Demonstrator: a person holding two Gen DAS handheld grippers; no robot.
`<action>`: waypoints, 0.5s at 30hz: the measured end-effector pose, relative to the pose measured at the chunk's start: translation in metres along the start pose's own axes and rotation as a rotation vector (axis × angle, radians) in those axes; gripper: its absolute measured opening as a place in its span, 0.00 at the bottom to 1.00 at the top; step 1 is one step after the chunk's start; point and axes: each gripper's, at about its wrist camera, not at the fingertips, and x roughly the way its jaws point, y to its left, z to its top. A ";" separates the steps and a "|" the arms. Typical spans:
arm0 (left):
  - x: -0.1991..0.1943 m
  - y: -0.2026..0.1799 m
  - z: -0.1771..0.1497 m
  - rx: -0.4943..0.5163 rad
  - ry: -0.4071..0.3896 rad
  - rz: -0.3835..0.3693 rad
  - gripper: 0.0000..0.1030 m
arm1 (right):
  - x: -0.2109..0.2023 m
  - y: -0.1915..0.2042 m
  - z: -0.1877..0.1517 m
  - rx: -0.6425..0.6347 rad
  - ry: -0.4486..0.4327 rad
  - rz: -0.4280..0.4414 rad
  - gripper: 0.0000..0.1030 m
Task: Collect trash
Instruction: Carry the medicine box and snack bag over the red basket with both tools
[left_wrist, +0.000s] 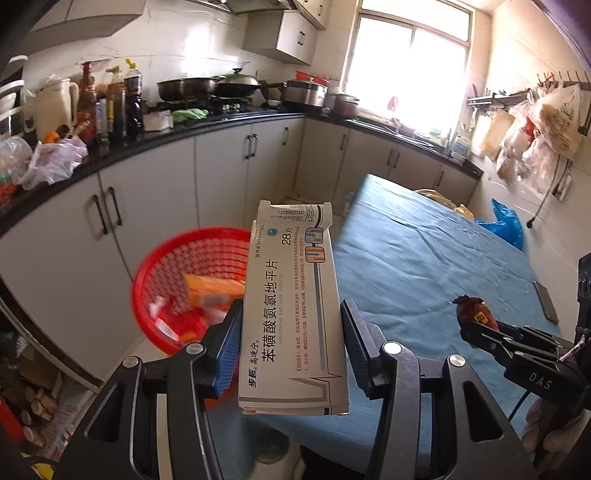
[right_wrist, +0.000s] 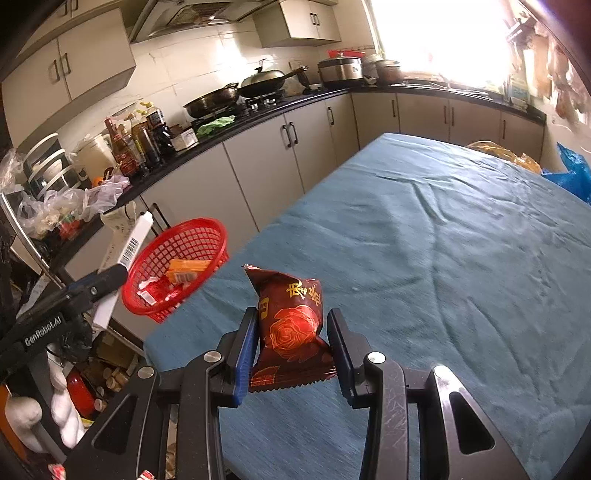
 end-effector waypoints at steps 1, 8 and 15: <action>0.001 0.004 0.003 0.006 -0.004 0.016 0.49 | 0.004 0.004 0.002 -0.007 0.005 0.005 0.40; 0.007 0.034 0.018 0.033 -0.020 0.106 0.49 | 0.026 0.029 0.014 -0.047 0.033 0.042 0.40; 0.021 0.049 0.025 0.044 -0.009 0.157 0.49 | 0.047 0.053 0.033 -0.064 0.068 0.108 0.40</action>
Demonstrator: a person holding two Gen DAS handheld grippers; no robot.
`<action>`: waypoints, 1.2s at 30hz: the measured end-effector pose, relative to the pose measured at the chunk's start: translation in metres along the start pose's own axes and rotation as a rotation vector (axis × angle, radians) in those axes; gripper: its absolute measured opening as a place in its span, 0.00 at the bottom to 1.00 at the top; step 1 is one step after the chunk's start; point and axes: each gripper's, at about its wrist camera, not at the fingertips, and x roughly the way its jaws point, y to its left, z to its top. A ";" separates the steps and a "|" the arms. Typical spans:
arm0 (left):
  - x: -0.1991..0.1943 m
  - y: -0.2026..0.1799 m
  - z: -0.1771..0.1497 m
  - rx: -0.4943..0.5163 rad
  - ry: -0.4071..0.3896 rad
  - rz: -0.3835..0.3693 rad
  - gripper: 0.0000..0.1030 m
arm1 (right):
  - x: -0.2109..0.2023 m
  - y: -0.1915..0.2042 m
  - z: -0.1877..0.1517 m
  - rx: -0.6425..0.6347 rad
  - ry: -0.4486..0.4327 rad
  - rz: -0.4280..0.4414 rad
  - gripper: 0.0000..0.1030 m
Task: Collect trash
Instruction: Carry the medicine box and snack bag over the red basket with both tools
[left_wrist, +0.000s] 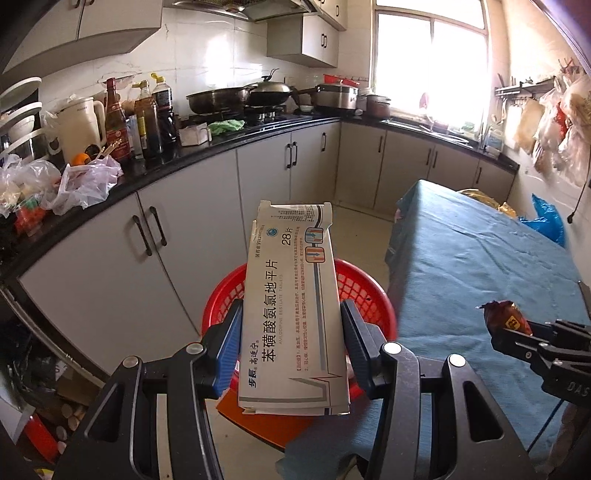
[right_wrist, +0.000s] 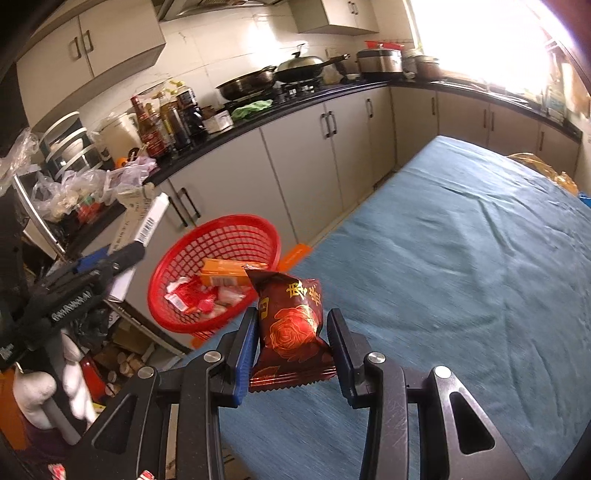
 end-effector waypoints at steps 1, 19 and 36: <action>0.002 0.001 0.000 0.001 0.004 0.005 0.49 | 0.003 0.003 0.004 0.003 0.011 0.017 0.40; 0.034 0.014 -0.005 -0.029 0.052 0.049 0.49 | 0.030 0.029 0.034 -0.041 0.026 0.089 0.41; 0.060 0.013 -0.003 -0.029 0.084 0.036 0.49 | 0.063 0.037 0.043 -0.056 0.048 0.109 0.41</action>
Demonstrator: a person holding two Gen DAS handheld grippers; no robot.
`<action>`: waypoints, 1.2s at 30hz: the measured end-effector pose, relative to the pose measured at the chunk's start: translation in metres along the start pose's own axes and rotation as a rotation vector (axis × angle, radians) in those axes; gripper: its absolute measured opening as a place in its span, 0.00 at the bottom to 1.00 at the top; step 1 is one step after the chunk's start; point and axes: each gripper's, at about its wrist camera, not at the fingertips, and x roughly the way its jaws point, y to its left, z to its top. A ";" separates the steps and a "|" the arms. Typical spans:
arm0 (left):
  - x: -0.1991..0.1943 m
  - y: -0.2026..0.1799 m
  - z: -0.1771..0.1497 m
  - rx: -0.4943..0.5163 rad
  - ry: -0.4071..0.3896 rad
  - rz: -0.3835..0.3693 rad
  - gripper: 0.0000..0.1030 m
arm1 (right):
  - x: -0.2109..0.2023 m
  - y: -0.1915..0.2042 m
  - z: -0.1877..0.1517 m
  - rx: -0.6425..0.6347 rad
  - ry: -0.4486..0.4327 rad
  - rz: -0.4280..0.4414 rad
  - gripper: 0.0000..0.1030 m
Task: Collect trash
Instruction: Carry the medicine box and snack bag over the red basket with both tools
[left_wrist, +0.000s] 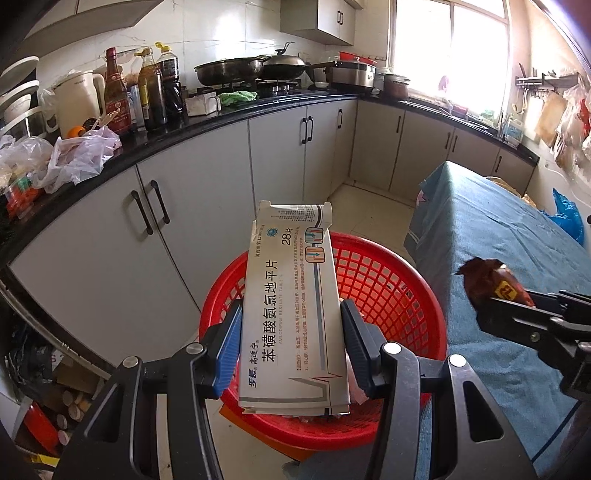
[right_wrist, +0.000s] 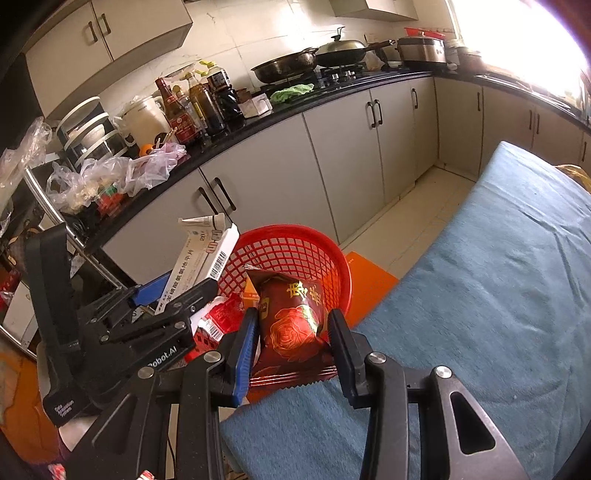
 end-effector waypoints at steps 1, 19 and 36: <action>0.001 0.000 0.001 0.000 0.000 -0.001 0.49 | 0.003 0.000 0.002 0.002 0.000 0.002 0.41; 0.005 0.009 -0.004 -0.026 0.018 -0.034 0.49 | 0.021 0.000 -0.001 0.036 0.026 0.005 0.41; -0.030 0.024 -0.043 -0.133 0.055 -0.141 0.49 | 0.005 -0.013 -0.045 0.137 0.036 0.005 0.41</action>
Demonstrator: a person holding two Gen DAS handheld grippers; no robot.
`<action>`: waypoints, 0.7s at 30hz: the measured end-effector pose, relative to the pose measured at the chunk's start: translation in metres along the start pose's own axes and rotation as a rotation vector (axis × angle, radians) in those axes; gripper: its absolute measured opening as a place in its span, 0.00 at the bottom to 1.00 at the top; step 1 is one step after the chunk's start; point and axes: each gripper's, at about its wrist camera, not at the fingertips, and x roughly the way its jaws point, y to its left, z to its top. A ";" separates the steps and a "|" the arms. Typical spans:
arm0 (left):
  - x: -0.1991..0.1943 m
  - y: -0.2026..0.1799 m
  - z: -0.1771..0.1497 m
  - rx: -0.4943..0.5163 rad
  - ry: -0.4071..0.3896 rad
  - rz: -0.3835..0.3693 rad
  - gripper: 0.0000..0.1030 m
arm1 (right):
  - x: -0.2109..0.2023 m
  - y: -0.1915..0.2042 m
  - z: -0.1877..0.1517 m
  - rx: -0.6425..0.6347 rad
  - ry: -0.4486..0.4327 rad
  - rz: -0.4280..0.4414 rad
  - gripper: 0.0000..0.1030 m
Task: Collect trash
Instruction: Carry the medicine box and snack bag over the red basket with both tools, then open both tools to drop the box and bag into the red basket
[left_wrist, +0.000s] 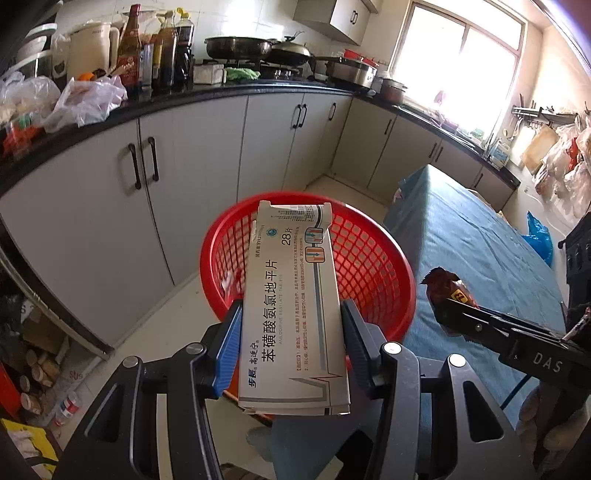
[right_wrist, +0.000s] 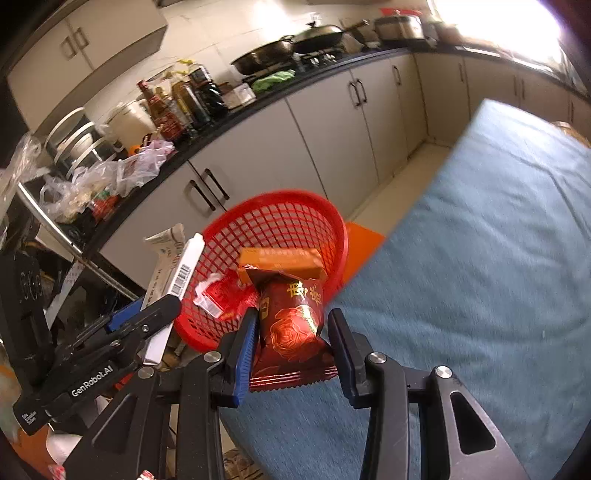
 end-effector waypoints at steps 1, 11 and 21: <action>0.000 -0.001 -0.002 0.001 0.004 -0.005 0.49 | 0.000 -0.003 -0.003 0.014 0.003 -0.002 0.41; -0.005 -0.015 -0.013 0.031 0.015 -0.041 0.49 | -0.009 -0.008 -0.014 0.050 -0.001 -0.002 0.41; -0.010 -0.015 -0.010 0.046 0.002 -0.007 0.49 | -0.012 0.001 -0.015 0.025 -0.005 0.023 0.41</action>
